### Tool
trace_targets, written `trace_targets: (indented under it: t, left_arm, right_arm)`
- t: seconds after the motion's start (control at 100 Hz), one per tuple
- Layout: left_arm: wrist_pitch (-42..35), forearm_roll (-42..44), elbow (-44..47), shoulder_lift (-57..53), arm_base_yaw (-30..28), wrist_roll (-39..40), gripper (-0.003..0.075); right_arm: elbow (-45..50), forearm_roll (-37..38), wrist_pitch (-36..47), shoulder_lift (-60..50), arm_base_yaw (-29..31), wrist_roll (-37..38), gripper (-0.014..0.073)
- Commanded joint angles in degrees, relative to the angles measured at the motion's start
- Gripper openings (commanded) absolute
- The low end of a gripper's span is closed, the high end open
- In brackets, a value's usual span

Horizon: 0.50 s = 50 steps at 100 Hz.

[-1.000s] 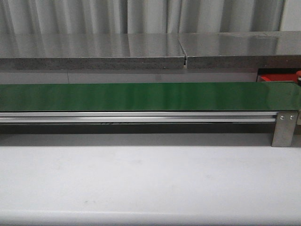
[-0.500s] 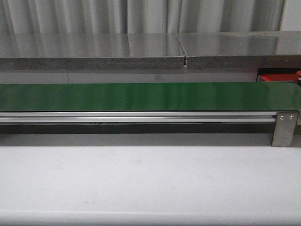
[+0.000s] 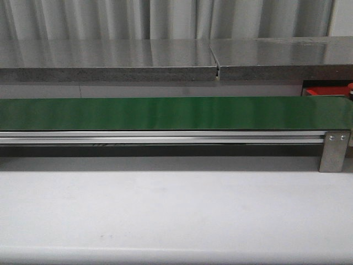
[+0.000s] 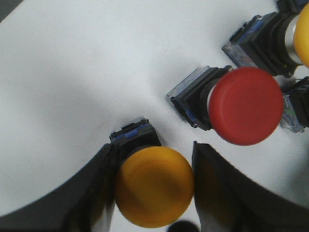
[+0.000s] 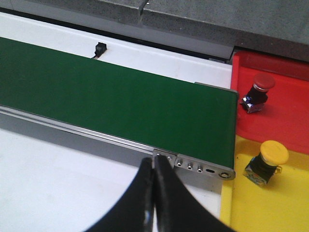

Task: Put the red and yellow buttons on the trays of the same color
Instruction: 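Move the left gripper down over a yellow button in the cluster, then grasp the yellow-capped button and carry it onto the belt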

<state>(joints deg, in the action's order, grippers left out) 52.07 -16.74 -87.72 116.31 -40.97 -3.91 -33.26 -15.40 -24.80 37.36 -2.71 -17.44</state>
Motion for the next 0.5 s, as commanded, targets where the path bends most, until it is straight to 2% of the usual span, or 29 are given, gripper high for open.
trace_targets:
  t: [0.0, 0.24, 0.49]
  left_arm:
    - [-0.2, -1.3, -2.0, -4.1, -0.2, -1.2, 0.0186]
    - [2.3, -1.6, -2.0, -10.5, 1.1, -2.8, 0.0186]
    - [2.6, -1.5, -2.0, -17.4, 7.5, -3.1, 0.0186]
  right_arm:
    - [-1.5, -0.4, 4.3, -0.2, 0.0, -0.6, -0.0118]
    - [-1.5, -0.4, 4.3, -0.2, 0.0, -0.6, -0.0118]
    - [-1.5, -0.4, 4.3, -0.2, 0.0, -0.6, -0.0118]
